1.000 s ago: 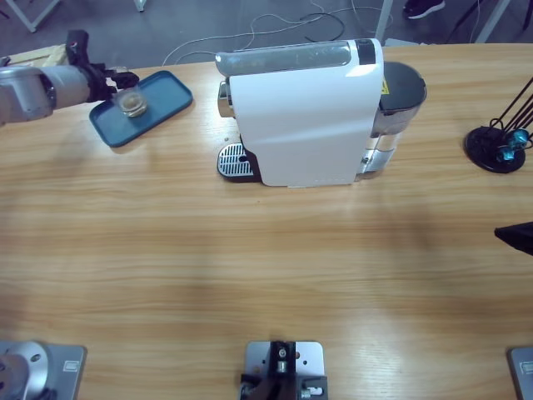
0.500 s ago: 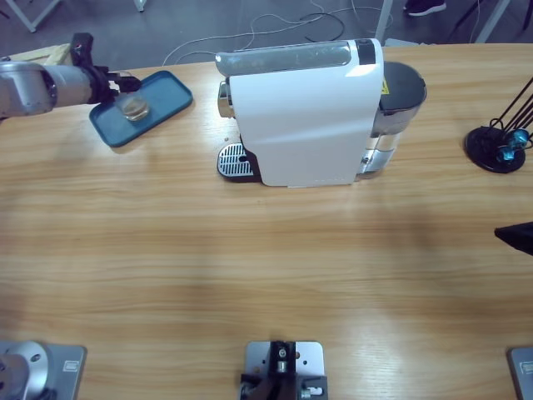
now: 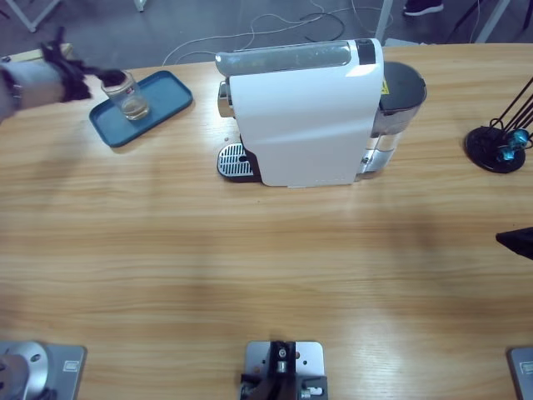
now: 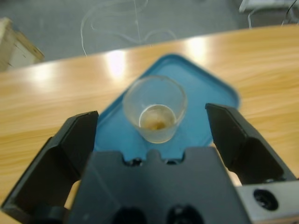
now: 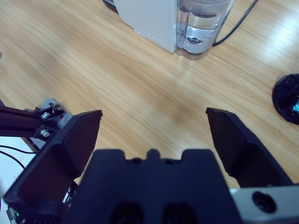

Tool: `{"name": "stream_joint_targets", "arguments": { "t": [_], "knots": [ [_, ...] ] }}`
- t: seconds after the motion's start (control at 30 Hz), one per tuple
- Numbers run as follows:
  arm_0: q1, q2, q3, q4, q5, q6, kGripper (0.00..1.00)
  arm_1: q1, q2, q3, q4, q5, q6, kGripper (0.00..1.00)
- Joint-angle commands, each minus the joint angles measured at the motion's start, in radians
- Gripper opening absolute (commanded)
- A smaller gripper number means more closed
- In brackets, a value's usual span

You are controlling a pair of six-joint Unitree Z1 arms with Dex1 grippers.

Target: Pour coffee

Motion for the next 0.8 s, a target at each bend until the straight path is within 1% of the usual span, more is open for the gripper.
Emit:
{"name": "stream_joint_targets", "arguments": {
  "t": [0.03, 0.13, 0.2, 0.23, 0.3, 0.37, 0.47, 0.5, 0.6, 0.63, 0.8],
  "knots": [
    [-0.118, -0.501, 0.121, 0.318, -0.047, -0.059, 0.987, 0.011, -0.021, -0.027, 0.099, -0.074, 0.006, 1.000],
    [-0.280, -0.681, 0.184, 0.477, -0.047, -0.120, 0.987, 0.011, -0.053, -0.031, 0.119, -0.097, -0.021, 1.000],
    [-0.369, -0.781, 0.232, 0.562, -0.047, -0.154, 0.987, 0.011, -0.050, -0.031, 0.118, -0.107, -0.039, 1.000],
    [-0.395, -0.820, 0.245, 0.593, -0.047, -0.160, 0.987, 0.011, -0.043, -0.033, 0.118, -0.107, -0.047, 1.000],
    [-0.418, -0.887, 0.268, 0.614, -0.067, -0.167, 0.987, 0.011, -0.039, -0.034, 0.118, -0.106, -0.055, 1.000],
    [-0.424, -0.939, 0.288, 0.625, -0.135, -0.167, 0.987, 0.011, -0.037, -0.033, 0.116, -0.102, -0.072, 1.000],
    [-0.426, -0.987, 0.302, 0.692, -0.176, -0.165, 0.987, 0.011, -0.061, -0.027, 0.113, -0.095, -0.138, 1.000],
    [-0.430, -0.997, 0.303, 0.718, -0.183, -0.163, 0.987, 0.011, -0.077, -0.023, 0.111, -0.094, -0.140, 1.000],
    [-0.485, -0.990, 0.293, 0.757, -0.185, -0.165, 0.987, 0.011, -0.107, -0.015, 0.104, -0.097, -0.133, 1.000],
    [-0.489, -0.978, 0.281, 0.777, -0.189, -0.165, 0.987, 0.011, -0.103, -0.015, 0.103, -0.098, -0.131, 1.000],
    [-0.490, -0.978, 0.286, 0.775, -0.198, -0.150, 0.987, 0.012, -0.089, -0.019, 0.103, -0.114, -0.121, 1.000]
  ]
}}
